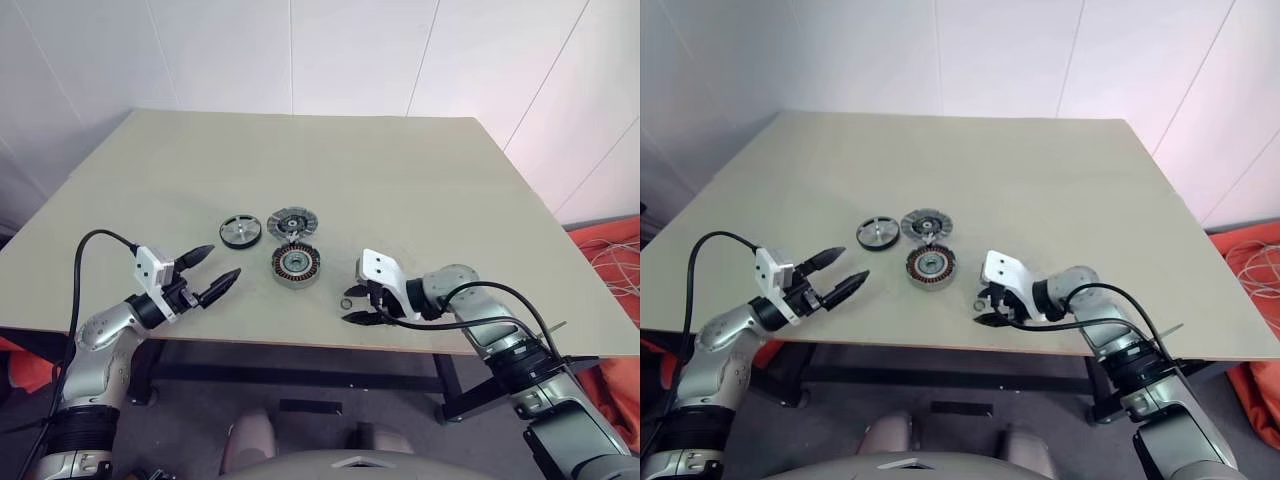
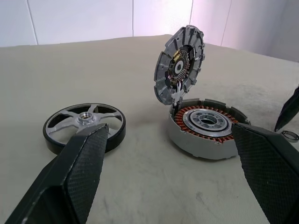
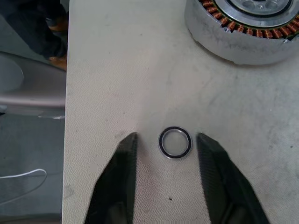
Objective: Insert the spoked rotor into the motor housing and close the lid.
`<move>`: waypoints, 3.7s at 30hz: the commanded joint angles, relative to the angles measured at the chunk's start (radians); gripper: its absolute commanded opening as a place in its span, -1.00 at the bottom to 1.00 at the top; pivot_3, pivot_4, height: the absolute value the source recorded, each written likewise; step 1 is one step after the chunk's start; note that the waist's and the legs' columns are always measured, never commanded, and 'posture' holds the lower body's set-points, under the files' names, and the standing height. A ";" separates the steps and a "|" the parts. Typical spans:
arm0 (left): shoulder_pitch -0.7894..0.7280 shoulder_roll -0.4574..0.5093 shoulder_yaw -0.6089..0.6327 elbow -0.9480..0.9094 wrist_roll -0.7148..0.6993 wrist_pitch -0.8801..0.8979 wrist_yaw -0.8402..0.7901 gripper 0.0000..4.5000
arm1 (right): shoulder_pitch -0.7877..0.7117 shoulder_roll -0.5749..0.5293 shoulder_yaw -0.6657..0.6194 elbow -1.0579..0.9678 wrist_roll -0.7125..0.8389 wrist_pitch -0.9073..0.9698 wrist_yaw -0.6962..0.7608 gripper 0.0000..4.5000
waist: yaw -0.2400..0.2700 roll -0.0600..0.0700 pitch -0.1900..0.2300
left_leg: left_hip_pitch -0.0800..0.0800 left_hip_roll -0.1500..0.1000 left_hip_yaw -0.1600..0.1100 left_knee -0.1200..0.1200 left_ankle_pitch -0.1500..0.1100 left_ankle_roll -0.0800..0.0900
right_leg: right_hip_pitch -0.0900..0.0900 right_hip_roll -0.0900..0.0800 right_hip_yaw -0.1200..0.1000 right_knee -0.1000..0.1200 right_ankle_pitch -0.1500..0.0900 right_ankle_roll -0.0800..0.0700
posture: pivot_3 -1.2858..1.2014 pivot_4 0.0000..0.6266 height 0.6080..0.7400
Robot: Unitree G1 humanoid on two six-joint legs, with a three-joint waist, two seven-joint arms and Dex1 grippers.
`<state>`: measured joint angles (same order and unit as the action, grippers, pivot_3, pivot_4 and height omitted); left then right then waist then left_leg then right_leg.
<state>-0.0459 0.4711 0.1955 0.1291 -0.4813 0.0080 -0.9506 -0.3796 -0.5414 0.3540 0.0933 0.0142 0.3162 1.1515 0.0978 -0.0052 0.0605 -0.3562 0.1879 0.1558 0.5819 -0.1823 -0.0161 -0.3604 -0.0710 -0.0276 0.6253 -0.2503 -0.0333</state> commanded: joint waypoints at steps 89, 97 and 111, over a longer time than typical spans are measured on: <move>-0.064 -0.013 0.008 0.000 0.021 -0.038 0.031 1.00 | -0.497 0.323 0.099 0.335 -0.005 0.356 -0.193 -0.70 | -0.002 0.002 0.001 | -0.011 0.001 0.000 -0.001 0.003 -0.006 | -0.011 0.002 0.000 0.000 0.000 -0.001 | 0.03 -1.00 1.00; -0.067 -0.013 0.009 0.001 0.021 -0.038 0.032 1.00 | -0.491 0.330 0.095 0.329 0.003 0.365 -0.189 -0.70 | -0.002 0.002 0.001 | -0.011 0.001 0.000 -0.001 0.003 -0.006 | -0.011 0.002 0.000 0.000 0.000 -0.001 | 0.03 -1.00 1.00; -0.072 -0.015 0.005 0.002 0.024 -0.037 0.034 1.00 | -0.506 0.333 0.066 0.254 0.030 0.383 -0.190 0.99 | -0.002 0.002 0.001 | -0.011 0.001 0.000 -0.001 0.004 -0.006 | -0.011 0.002 0.000 0.001 0.000 -0.001 | 0.03 -1.00 1.00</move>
<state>-0.1017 0.4495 0.1952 0.1528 -0.4565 -0.0241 -0.9193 -0.8629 -0.2077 0.4492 0.4173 0.0235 0.6923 0.9570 0.0962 -0.0035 0.0612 -0.3673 0.1893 0.1556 0.5809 -0.1787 -0.0223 -0.3714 -0.0691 -0.0279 0.6265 -0.2503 -0.0338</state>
